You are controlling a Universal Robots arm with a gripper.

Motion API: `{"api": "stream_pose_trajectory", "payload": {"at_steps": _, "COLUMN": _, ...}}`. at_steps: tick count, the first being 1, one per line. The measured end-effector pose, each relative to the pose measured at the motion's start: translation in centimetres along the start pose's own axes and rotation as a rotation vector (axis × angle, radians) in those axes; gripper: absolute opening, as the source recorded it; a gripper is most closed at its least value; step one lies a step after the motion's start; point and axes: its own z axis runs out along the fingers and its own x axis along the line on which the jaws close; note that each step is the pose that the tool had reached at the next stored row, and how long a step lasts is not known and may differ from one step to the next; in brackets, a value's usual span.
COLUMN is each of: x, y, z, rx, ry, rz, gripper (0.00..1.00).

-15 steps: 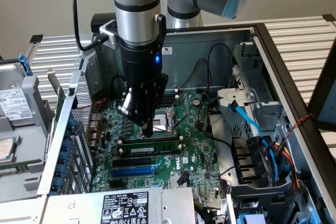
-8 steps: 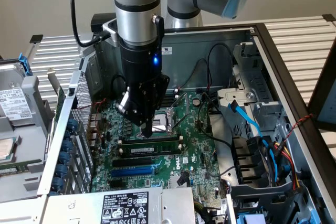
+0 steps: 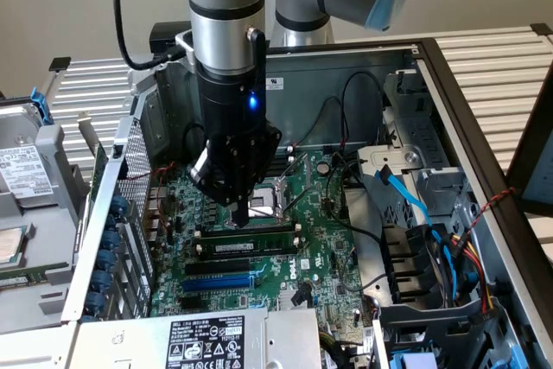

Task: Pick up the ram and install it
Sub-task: 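Press down the ram until it locks into place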

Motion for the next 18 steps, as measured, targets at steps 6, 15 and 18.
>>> {"api": "stream_pose_trajectory", "payload": {"at_steps": 6, "x": 0.00, "y": 0.00, "z": 0.00, "rx": -0.0069, "ry": 0.0054, "rz": 0.094, "gripper": 0.11}}
{"api": "stream_pose_trajectory", "payload": {"at_steps": 15, "x": 0.00, "y": 0.00, "z": 0.00, "rx": -0.0174, "ry": 0.0136, "rz": 0.237, "gripper": 0.11}}
{"api": "stream_pose_trajectory", "payload": {"at_steps": 18, "x": 0.00, "y": 0.00, "z": 0.00, "rx": -0.0208, "ry": 0.0163, "rz": 0.285, "gripper": 0.11}}
